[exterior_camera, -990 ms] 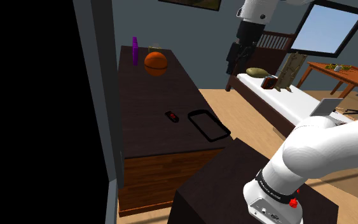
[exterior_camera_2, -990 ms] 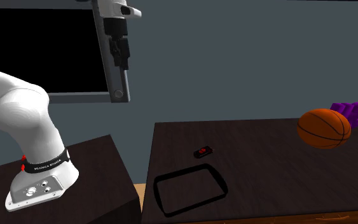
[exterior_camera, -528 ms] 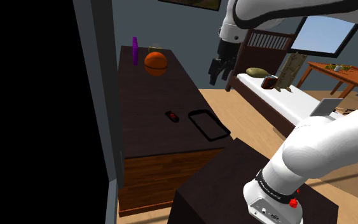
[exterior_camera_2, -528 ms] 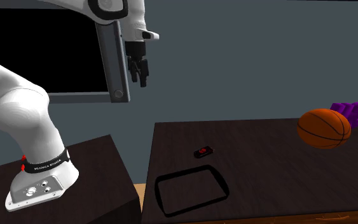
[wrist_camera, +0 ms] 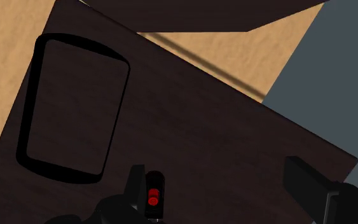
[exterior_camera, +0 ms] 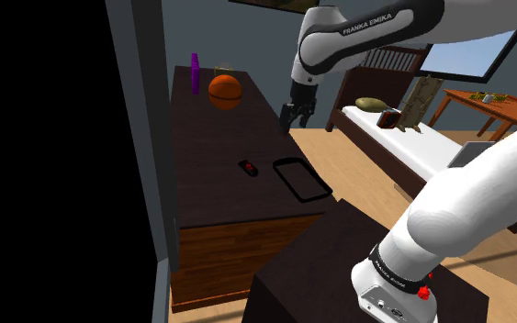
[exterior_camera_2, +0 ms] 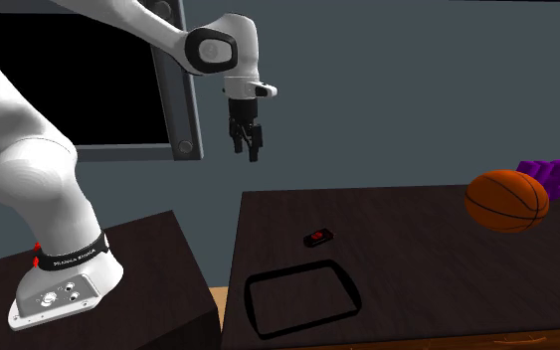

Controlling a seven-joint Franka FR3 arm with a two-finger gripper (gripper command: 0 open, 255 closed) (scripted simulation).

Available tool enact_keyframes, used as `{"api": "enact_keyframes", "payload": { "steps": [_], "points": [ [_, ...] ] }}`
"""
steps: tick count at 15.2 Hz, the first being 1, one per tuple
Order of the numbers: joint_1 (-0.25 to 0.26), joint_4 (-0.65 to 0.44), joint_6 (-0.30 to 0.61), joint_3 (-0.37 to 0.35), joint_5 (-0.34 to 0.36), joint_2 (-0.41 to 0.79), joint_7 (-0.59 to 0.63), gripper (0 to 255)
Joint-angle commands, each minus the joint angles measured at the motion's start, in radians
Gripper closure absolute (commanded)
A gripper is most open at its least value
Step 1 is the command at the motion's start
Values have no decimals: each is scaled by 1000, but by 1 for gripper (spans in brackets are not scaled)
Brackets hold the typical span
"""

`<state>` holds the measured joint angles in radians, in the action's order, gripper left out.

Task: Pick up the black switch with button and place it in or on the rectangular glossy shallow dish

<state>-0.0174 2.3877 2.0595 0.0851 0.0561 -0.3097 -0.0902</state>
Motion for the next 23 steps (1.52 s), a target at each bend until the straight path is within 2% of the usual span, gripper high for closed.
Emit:
{"api": "enact_keyframes", "payload": {
  "steps": [1, 12, 18, 23],
  "points": [
    [1, -11, 63, 1, 1, 74, 4, 0],
    [-9, -211, 284, 13, -5, 502, 0, 0],
    [-20, -386, 342, 15, -13, 739, -3, 0],
    [-33, -570, 355, 14, -20, 939, -4, 0]
  ]
}}
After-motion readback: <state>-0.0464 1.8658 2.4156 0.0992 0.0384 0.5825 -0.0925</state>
